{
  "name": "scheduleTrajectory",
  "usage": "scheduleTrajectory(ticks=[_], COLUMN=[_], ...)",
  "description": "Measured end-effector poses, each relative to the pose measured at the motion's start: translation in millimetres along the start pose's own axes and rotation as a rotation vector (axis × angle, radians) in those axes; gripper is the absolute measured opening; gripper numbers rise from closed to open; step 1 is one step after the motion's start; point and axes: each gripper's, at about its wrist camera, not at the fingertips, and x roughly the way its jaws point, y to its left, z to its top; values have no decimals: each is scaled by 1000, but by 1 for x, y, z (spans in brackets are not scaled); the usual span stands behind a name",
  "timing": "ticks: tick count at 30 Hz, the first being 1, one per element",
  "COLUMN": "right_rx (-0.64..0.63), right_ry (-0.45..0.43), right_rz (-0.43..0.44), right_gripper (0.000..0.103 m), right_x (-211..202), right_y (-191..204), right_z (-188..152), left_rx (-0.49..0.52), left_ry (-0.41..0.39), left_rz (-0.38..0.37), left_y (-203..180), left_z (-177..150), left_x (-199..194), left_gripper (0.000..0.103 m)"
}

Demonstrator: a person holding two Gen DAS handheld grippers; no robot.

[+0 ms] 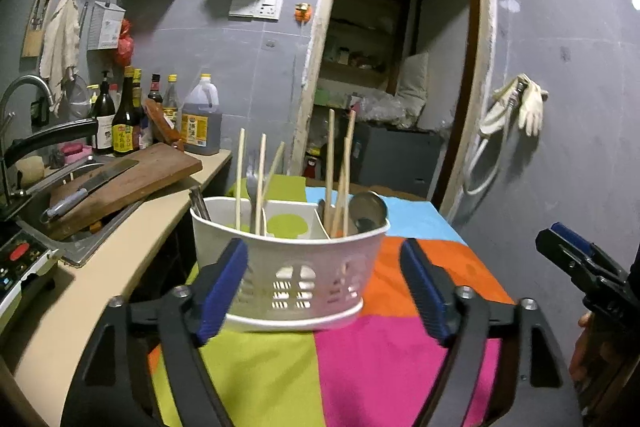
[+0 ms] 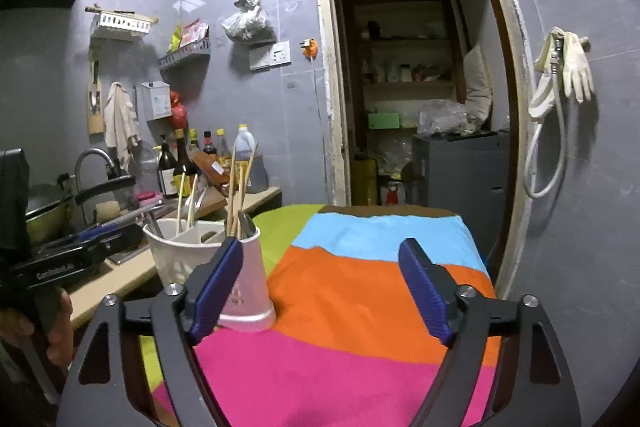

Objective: Organize utensils

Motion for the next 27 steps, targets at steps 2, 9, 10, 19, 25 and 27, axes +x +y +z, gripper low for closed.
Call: scheduleTrajectory(ticks=[2,9,10,19,25,27], right_rx=[-1,23,24,29,28,30], right_ry=[9,-3,-4,8,0,0], right_rz=[-14,-50,-56,-139,-192,-199], right_gripper=[90,103,103,103,103,103], right_x=[-8,-33,-36,-59,-70,-71], right_y=[-1,-3,-3,-1,-2,-4], right_z=[-5,-19,-20,-48,-65,-68], left_rx=[2,4,8,34,30,28], left_ry=[1,-13,-18,-17,-40,-40], left_rz=[3,17,26,82,110,112], left_y=[-2,-9,-11,-22,-26,-27], left_z=[-5,-20,-24,-55,-76,-81], left_x=[-3,-19,-23,-47,-56,-57], left_gripper=[86,96,97,97,97,97])
